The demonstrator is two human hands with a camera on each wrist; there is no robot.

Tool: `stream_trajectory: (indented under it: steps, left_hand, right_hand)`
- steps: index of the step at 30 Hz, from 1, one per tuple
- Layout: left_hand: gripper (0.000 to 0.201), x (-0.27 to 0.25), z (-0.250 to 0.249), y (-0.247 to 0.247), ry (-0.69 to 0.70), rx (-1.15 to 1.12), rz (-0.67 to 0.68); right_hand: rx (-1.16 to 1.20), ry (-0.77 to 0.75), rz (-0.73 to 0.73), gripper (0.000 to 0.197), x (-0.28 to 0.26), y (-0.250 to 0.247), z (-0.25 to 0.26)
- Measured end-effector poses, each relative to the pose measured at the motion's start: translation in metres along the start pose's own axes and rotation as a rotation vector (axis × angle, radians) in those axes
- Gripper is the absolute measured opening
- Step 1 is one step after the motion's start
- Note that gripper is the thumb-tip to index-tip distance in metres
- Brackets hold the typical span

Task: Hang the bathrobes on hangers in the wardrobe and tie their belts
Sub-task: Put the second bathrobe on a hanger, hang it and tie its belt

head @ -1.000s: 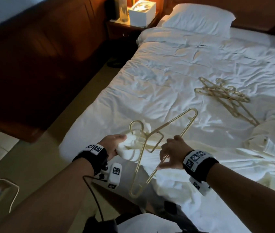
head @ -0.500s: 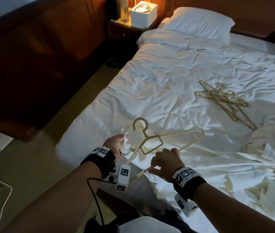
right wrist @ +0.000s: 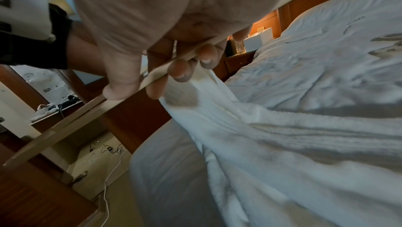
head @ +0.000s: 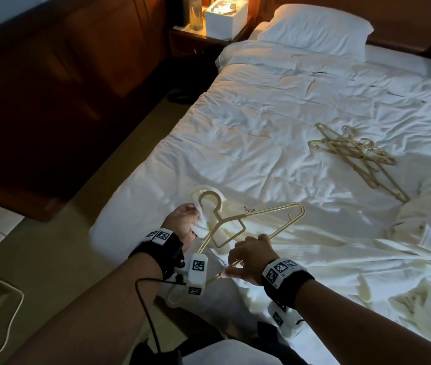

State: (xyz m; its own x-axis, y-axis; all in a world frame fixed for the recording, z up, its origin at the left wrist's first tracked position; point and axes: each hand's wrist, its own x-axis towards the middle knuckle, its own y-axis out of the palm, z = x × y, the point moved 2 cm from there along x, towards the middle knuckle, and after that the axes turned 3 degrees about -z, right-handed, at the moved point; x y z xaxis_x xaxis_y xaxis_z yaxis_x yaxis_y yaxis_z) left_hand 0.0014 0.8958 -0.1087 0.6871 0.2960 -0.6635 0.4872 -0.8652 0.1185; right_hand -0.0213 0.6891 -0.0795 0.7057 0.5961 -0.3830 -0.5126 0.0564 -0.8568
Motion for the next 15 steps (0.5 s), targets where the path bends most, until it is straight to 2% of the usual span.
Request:
stream_trajectory:
  steps: [4,7,11,15]
  left_hand:
    - [0.007,0.0022,-0.0005,-0.0063,0.045,0.057,-0.050]
    - [0.014,0.0049,0.0024,-0.0094,0.066,0.060,-0.058]
    - [0.003,0.0033,0.0036,-0.0069,-0.005,-0.075,-0.058]
    - [0.003,0.0011,0.0030,-0.0039,-0.020,-0.096,-0.061]
  right_hand:
    - [-0.009,-0.038,-0.010,0.045,0.0016,-0.0021,0.0025]
    - [0.000,-0.052,-0.006,0.046,0.0011,-0.0004,0.0037]
    - [0.013,-0.062,-0.003,0.048,0.0009,0.0008,0.0016]
    - [0.100,-0.046,-0.021,0.046,0.0001,0.0049,0.0005]
